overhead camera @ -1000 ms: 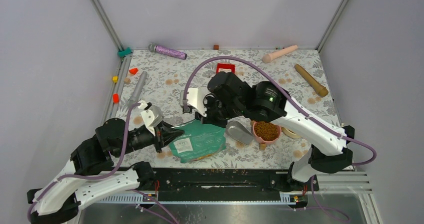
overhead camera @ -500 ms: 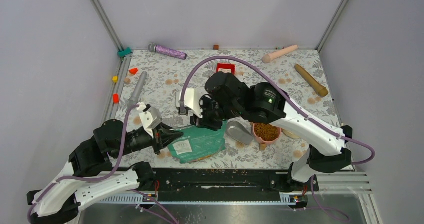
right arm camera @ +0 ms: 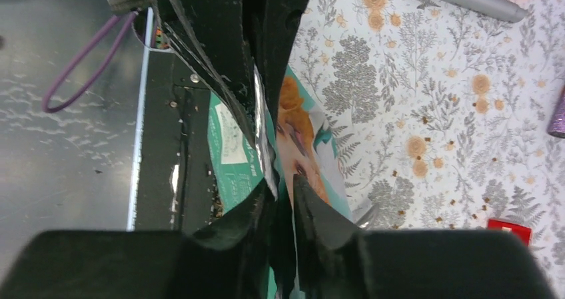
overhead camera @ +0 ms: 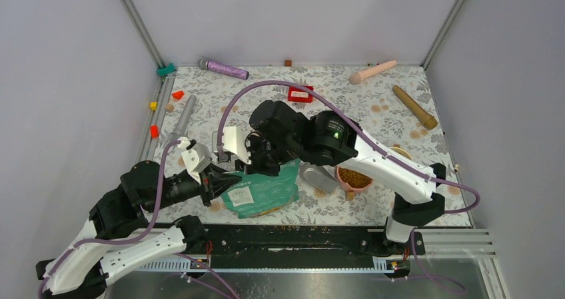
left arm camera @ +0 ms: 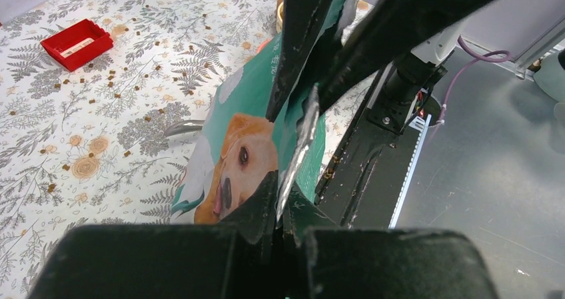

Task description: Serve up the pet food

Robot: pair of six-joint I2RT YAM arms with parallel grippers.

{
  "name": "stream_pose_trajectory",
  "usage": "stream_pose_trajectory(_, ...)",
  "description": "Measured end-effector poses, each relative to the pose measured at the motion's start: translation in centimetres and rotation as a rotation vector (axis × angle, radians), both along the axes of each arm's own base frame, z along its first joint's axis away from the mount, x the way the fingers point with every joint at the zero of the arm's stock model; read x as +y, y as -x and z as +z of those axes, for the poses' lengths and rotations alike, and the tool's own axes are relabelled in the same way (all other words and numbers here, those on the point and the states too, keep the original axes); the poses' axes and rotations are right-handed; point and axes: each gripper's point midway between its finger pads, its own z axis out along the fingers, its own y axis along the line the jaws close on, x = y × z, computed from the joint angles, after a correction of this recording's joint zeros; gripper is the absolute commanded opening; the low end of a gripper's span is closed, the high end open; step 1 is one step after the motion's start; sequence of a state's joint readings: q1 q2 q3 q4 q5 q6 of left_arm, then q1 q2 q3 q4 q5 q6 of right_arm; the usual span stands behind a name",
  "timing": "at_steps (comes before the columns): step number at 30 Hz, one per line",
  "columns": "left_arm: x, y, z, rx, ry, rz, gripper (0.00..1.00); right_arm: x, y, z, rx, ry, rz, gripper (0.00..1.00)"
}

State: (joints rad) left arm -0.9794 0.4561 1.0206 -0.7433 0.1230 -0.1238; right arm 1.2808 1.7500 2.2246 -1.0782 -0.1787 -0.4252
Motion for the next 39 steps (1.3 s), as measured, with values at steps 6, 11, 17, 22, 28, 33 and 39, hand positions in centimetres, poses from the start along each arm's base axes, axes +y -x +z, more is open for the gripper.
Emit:
stream_pose_trajectory(6,-0.1,0.2,0.0,0.005,0.002,-0.016,0.0,1.2,0.8,-0.3,0.003,-0.004,0.029,0.33)
stream_pose_trajectory(11,-0.1,0.2,-0.1,0.015,0.007,-0.013,0.0,2.6,0.7,0.0,0.003,-0.04,0.025,0.0)
stream_pose_trajectory(17,0.0,-0.1,-0.1,0.014,0.01,-0.003,0.0,2.7,0.9,0.0,0.004,-0.04,0.022,0.0)
stream_pose_trajectory(22,-0.3,0.0,-0.1,0.011,0.017,-0.016,0.0,1.9,0.5,-0.1,-0.033,-0.022,0.005,0.44)
stream_pose_trajectory(28,-0.3,0.1,0.0,0.012,0.017,-0.022,0.0,-1.6,-0.5,-2.4,-0.103,0.094,-0.038,0.0)
stream_pose_trajectory(33,-0.6,0.1,0.1,0.012,0.022,-0.033,0.0,-2.3,-0.4,-2.6,-0.123,0.082,-0.039,0.11)
stream_pose_trajectory(39,-0.8,-0.1,0.1,0.013,0.021,-0.031,0.0,-4.1,-1.4,-1.8,-0.182,0.078,-0.086,0.31)
